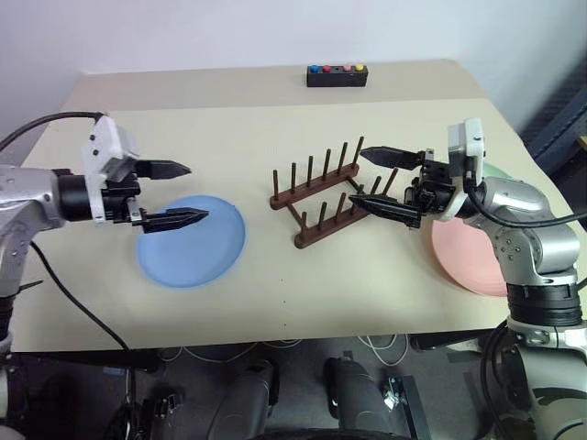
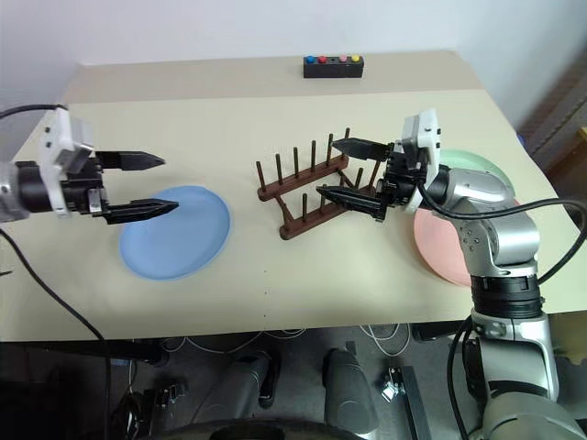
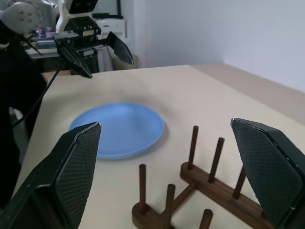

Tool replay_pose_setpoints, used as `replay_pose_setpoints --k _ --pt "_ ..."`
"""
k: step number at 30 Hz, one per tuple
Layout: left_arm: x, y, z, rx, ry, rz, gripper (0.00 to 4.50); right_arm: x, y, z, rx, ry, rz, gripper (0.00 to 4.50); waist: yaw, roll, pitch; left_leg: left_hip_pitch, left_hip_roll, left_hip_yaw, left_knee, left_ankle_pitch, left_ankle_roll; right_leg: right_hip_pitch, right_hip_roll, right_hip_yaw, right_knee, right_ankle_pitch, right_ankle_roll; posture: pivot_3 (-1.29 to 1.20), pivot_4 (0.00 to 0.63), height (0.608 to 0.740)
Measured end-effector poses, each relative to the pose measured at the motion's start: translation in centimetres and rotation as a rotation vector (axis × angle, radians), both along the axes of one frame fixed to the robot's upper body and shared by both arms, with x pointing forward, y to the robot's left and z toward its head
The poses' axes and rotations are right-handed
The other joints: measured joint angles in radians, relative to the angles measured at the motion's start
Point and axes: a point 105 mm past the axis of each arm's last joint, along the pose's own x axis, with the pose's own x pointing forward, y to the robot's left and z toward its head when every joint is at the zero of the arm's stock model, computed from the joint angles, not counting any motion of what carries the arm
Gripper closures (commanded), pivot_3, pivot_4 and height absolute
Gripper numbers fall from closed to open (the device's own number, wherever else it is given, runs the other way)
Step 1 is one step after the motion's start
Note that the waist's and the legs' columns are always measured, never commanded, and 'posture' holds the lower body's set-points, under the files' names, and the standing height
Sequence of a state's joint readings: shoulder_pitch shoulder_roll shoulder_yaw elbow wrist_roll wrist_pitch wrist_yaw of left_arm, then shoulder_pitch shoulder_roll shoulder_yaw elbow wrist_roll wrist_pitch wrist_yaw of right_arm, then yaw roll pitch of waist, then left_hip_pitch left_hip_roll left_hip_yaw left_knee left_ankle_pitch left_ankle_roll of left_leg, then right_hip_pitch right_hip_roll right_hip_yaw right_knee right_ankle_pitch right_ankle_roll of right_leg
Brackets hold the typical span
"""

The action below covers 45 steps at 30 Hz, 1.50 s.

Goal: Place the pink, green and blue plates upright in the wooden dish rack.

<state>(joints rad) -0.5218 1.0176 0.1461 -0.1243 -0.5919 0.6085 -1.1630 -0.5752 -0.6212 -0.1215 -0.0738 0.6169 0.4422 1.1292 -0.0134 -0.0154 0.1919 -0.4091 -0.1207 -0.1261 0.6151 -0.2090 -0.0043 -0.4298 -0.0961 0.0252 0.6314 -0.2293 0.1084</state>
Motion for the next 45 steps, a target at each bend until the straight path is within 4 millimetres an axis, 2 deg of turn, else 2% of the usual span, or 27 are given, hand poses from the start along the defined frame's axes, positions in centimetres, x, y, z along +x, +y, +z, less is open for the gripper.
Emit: replay_pose_setpoints --k 3,7,9,11,13,16,26,32,37,40,45 --pt "0.3 -0.9 -1.0 0.009 0.028 -0.029 0.0 -0.1 -0.2 0.2 0.009 -0.008 -0.014 0.04 -0.001 0.0 0.0 0.0 0.0 0.0 0.0 0.0 0.0 0.0 0.0 0.0 0.0 0.0 0.0 0.0 0.15 0.74" --pt "0.6 -3.8 -3.2 -0.025 0.123 -0.08 0.0 0.0 -0.3 0.3 0.013 -0.016 -0.026 0.04 0.0 0.0 0.0 0.0 0.0 0.0 0.001 0.0 0.0 0.001 0.0 0.0 0.0 0.0 0.0 0.0 0.15 0.74" --pt "0.9 -4.5 -4.1 -0.029 0.183 -0.065 0.0 0.1 -0.4 0.3 0.012 -0.018 -0.031 0.04 -0.003 0.0 0.0 0.0 0.0 0.0 0.001 0.0 0.0 0.0 0.0 0.0 0.0 0.0 0.0 0.0 0.15 0.74" --pt "1.3 -6.2 -4.7 -0.044 0.258 -0.057 0.0 0.1 -0.3 0.4 0.012 -0.019 -0.031 0.04 0.0 0.0 0.0 0.0 0.0 -0.001 0.002 0.0 0.0 0.001 0.001 0.0 0.001 0.0 0.0 0.0 0.15 0.74" --pt "0.7 -8.3 -6.5 0.04 0.286 -0.081 0.0 0.3 -0.1 0.6 0.004 -0.027 -0.03 0.04 -0.002 0.0 0.0 0.0 -0.001 0.0 0.002 0.0 0.001 0.001 0.0 0.0 0.0 0.0 0.001 0.0 0.15 0.74" --pt "0.0 -10.2 -9.4 0.103 0.324 -0.081 0.0 0.4 -0.2 0.6 0.005 -0.029 -0.039 0.04 -0.003 0.0 0.0 0.0 -0.001 0.0 0.001 0.0 0.001 0.001 0.0 0.001 0.0 0.0 0.001 0.0 0.15 0.74" --pt "2.7 -12.6 -10.9 0.117 0.231 0.071 0.0 0.6 -0.8 0.4 0.016 -0.021 -0.087 0.04 0.003 -0.001 0.0 0.0 -0.001 -0.001 0.002 0.0 0.0 0.001 0.0 0.0 0.001 0.001 0.001 0.0 0.15 0.74" --pt "3.0 -14.3 -11.9 0.125 0.219 0.09 0.0 0.7 -1.1 0.5 0.02 -0.026 -0.105 0.04 0.002 -0.001 0.0 0.0 -0.001 -0.001 0.002 0.0 0.0 0.001 0.0 0.0 0.001 0.001 0.001 0.0 0.15 0.74" --pt "3.5 -14.8 -12.8 0.123 0.242 0.142 0.0 0.7 -1.1 0.6 0.019 -0.029 -0.11 0.04 0.002 -0.001 0.0 0.0 -0.001 -0.001 0.002 0.0 0.0 0.001 0.0 0.0 0.001 0.001 0.001 0.0 0.15 0.74" --pt "3.6 -15.3 -13.2 0.12 0.258 0.164 0.8 0.7 -1.3 0.7 0.019 -0.033 -0.117 0.0 0.003 -0.001 0.0 0.0 -0.002 -0.001 0.003 0.0 0.0 0.002 0.0 0.0 0.001 0.001 0.001 0.0 0.15 0.74" --pt "3.8 -15.8 -13.5 0.14 0.253 0.183 3.25 0.7 -1.6 0.9 0.023 -0.04 -0.129 0.0 0.002 0.0 0.0 0.0 -0.002 -0.001 0.003 0.0 0.0 0.002 0.0 0.0 0.001 0.001 0.001 0.0 0.15 0.74"
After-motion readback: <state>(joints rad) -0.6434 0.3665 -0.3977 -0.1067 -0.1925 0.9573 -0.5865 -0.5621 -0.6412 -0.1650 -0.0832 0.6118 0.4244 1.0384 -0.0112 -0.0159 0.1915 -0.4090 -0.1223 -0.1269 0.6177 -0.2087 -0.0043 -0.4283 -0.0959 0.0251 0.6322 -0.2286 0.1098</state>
